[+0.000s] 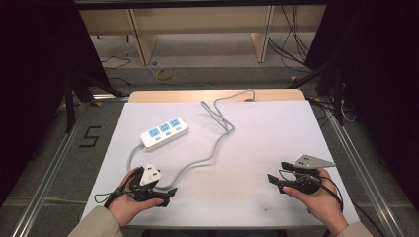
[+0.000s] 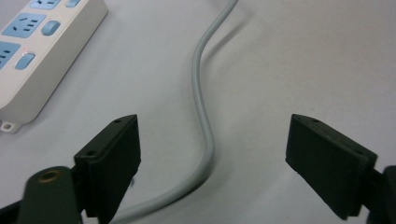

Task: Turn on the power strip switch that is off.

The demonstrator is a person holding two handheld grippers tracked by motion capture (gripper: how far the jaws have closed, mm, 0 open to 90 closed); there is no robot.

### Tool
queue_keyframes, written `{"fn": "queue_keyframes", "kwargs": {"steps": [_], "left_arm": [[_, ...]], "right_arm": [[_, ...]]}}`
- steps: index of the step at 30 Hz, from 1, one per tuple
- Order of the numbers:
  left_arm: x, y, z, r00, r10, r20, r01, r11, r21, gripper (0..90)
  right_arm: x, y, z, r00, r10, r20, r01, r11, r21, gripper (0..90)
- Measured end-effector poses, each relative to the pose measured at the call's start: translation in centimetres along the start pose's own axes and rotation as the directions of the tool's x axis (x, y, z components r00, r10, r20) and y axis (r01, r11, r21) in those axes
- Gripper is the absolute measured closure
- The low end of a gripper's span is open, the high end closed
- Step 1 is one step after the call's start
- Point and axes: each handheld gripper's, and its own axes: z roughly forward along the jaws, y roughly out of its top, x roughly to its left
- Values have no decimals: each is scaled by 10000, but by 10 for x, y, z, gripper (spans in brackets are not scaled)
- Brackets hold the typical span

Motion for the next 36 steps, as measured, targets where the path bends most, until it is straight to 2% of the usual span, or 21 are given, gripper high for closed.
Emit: {"fn": "queue_keyframes", "kwargs": {"steps": [4, 6, 7, 10, 13, 15, 26, 35, 36], "left_arm": [[0, 1, -2, 9998, -55, -206, 52, 9999, -149, 282], [1, 2, -3, 9995, -23, -306, 18, 9999, -165, 363], [3, 3, -5, 9980, -89, -628, 72, 9996, -266, 426], [7, 6, -7, 9951, -452, -883, 429, 9987, -284, 654], [10, 7, -9, 9946, -668, -795, 646, 9975, -299, 834], [13, 7, -11, 9938, -806, -764, 786, 9965, -294, 895], [14, 16, -6, 9919, -961, -836, 936, 9951, -325, 896], [16, 22, -4, 9917, -916, -902, 901, 9957, -208, 897], [16, 22, -3, 9906, -1007, -924, 985, 9947, -278, 897]], "right_arm": [[2, 1, 0, 10000, -70, 11, 70, 9999, -98, 286], [3, 1, 1, 9999, -143, -5, 143, 9998, -157, 289], [4, 1, 0, 9999, -165, -2, 165, 9998, -136, 292], [5, 2, 1, 9997, -251, 1, 251, 9996, -154, 298], [5, 2, 0, 9997, -235, 12, 236, 9996, -131, 300], [4, 1, 0, 9997, -229, 29, 230, 9997, -85, 302], [4, 1, 2, 9996, -266, 89, 266, 9996, 37, 308], [3, 1, 2, 9996, -277, 103, 277, 9996, 55, 300], [3, 1, 3, 9996, -265, 103, 264, 9996, 63, 300]]}}
